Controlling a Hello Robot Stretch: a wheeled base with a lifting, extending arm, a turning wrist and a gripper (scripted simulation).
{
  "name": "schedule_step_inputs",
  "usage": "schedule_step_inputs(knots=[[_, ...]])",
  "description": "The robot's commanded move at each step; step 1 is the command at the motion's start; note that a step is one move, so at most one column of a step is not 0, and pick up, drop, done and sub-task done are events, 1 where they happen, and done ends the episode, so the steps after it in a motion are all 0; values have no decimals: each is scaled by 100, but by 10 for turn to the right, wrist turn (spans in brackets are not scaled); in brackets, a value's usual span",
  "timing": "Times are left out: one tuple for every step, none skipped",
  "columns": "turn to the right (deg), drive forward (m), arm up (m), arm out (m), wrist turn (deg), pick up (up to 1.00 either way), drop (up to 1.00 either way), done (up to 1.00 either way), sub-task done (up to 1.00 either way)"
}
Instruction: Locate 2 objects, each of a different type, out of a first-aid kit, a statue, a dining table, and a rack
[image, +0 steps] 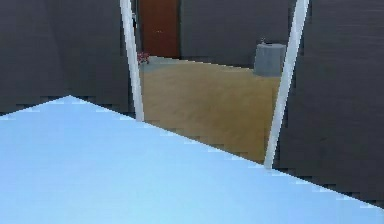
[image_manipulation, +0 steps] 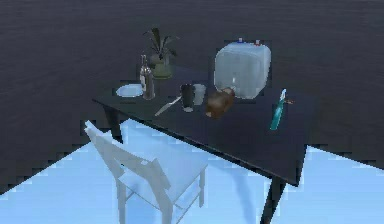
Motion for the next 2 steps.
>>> schedule_step_inputs(knots=[[-90, 0, 0, 0, 0, 0, 0, 0, 0], [0, 15, 0, 0, 0, 0, 0, 0, 0]])
